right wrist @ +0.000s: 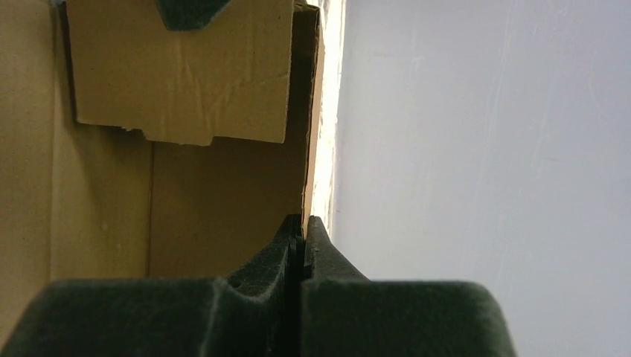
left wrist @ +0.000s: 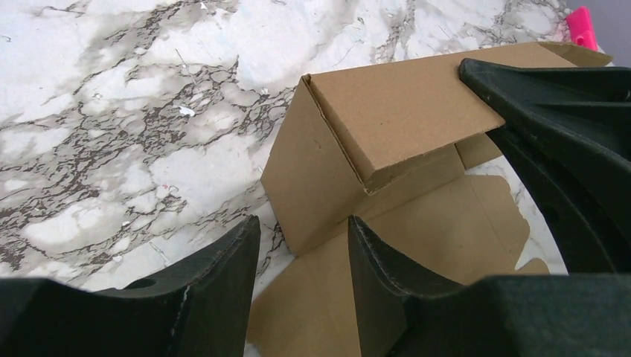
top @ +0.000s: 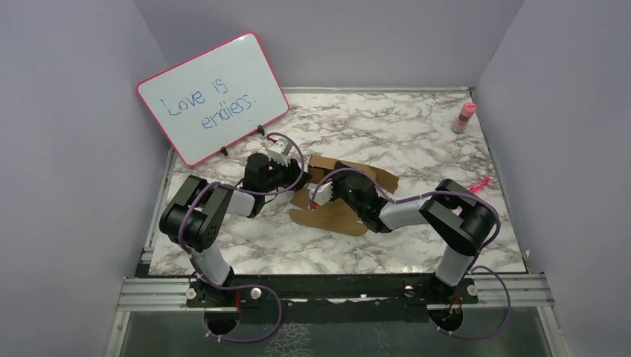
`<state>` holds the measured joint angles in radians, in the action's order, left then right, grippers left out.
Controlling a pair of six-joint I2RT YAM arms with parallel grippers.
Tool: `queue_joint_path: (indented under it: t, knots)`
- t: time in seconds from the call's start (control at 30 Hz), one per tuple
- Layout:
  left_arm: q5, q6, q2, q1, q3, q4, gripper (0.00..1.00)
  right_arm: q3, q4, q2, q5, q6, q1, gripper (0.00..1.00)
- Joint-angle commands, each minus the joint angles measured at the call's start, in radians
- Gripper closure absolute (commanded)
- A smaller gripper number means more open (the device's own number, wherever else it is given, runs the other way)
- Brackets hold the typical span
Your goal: Fold the paper box
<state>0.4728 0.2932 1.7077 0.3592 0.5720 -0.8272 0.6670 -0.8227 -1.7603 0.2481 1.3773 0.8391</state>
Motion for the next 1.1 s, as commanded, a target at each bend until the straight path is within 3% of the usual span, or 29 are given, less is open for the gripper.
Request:
queue_joint_path:
  t: [0.0,0.57,0.87,1.07]
  knots:
    - [-0.081,-0.013,0.028,0.026,-0.029,-0.134,0.51,-0.023,-0.021,-0.023,0.005,-0.004,0.039,0.99]
    - [-0.239,0.007,0.12,0.075,-0.106,-0.441,0.51,-0.067,-0.073,-0.05,0.067,0.031,0.077,0.99]
    - [-0.247,0.026,0.173,0.081,-0.12,-0.531,0.52,-0.079,-0.311,-0.179,0.13,0.166,0.095,0.99]
    - [-0.256,0.02,0.177,0.083,-0.129,-0.539,0.52,-0.07,-0.342,-0.221,0.136,0.211,0.109,0.99]
